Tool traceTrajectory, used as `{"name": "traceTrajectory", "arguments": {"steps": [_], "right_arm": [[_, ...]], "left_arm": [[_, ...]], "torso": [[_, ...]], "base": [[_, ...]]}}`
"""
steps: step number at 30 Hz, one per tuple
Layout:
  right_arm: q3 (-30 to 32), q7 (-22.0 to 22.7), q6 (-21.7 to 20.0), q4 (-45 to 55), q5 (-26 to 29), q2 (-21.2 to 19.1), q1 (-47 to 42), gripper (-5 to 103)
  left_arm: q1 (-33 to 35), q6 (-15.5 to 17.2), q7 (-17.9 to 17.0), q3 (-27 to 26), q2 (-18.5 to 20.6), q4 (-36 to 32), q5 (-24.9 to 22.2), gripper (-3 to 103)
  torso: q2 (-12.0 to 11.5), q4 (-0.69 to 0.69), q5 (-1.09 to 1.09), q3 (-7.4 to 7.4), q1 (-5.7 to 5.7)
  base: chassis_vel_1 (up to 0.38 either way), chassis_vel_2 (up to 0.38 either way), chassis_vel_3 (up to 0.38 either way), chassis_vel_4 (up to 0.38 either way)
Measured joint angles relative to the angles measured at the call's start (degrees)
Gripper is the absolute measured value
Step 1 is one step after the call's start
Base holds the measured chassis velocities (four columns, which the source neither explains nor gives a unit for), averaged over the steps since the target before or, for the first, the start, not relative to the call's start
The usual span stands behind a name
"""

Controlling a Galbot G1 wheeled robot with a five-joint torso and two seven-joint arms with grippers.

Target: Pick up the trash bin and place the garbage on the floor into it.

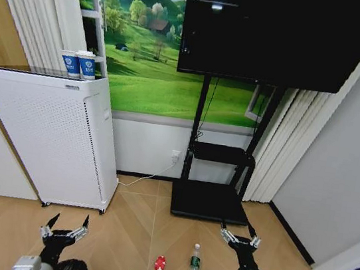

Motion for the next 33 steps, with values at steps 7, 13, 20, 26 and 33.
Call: {"name": "traceTrajectory", "arguments": {"steps": [7,13,20,26,33], "right_arm": [[0.06,0.08,0.28,-0.12,-0.20,0.16,-0.27,100],[0.10,0.20,0.30,-0.13,-0.25,0.15,-0.37,100],[0.12,0.25,0.28,-0.21,-0.24,-0.03,-0.46,100],[0.13,0.27,0.10,-0.15,-0.19,-0.11,-0.50,100],[0.41,0.36,-0.47,0.18,0.06,-0.60,-0.46,100]], "left_arm": [[-0.02,0.04,-0.02,0.32,0.00,0.30,-0.68,100],[-0.07,0.10,-0.09,0.42,0.00,0.35,-0.72,100],[-0.19,0.12,-0.10,0.55,-0.07,0.52,-0.72,100],[-0.34,0.13,-0.10,0.55,-0.07,0.62,-0.79,100],[-0.66,0.17,-0.10,0.54,-0.08,0.71,-1.12,100]], "torso": [[-1.64,0.00,0.00,-0.95,-0.70],[-2.90,0.00,0.00,-1.72,-1.18],[-4.84,0.00,0.00,-2.89,-1.95],[-5.31,0.00,0.00,-3.18,-2.13],[-6.51,0.00,0.00,-3.91,-2.60]], "base": [[0.000,0.000,0.000,0.000],[0.000,0.000,0.000,0.000],[0.000,0.000,0.000,0.000],[0.000,0.000,0.000,0.000],[0.000,0.000,0.000,0.000]]}}
